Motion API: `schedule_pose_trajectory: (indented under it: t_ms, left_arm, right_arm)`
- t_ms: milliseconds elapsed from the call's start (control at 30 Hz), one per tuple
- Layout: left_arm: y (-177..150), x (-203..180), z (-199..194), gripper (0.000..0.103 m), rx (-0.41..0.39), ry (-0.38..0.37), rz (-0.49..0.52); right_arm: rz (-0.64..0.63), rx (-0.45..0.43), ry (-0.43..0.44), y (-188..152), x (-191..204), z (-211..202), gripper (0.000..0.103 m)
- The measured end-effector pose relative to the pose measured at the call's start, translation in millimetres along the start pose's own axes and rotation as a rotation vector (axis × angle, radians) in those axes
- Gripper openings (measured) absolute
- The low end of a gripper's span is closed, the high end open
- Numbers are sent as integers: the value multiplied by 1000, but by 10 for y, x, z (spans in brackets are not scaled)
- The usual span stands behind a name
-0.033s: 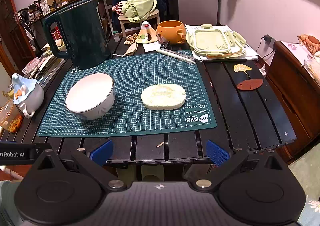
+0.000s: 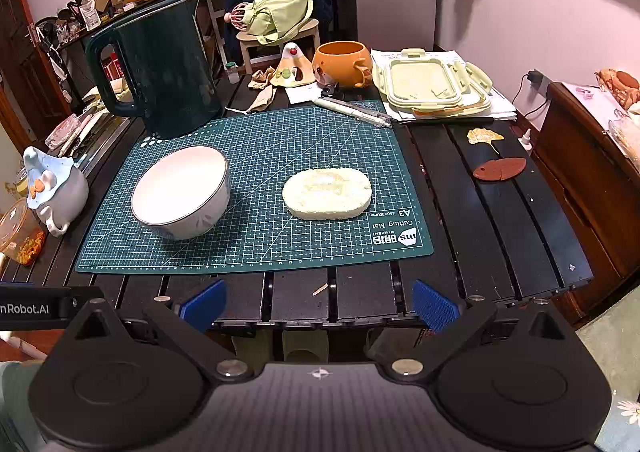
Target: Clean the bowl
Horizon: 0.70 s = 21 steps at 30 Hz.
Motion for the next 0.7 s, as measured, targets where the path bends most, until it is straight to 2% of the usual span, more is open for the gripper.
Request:
schedule_pose_trajectory:
  t_ms: [700]
  left_arm:
    - [-10, 44, 2, 83, 2, -1, -1]
  right_arm:
    - [-2, -5, -2, 3, -4, 0, 100]
Point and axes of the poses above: each gripper's, at about its wrist camera, not at the fingertips, and z roughly the way its jaws point, x to its left, y to its top, the point moved 7 cm from there along z, roughly the way its jaws point, and after that the axes turned 12 degrees about -x, right-handed, at the moved point
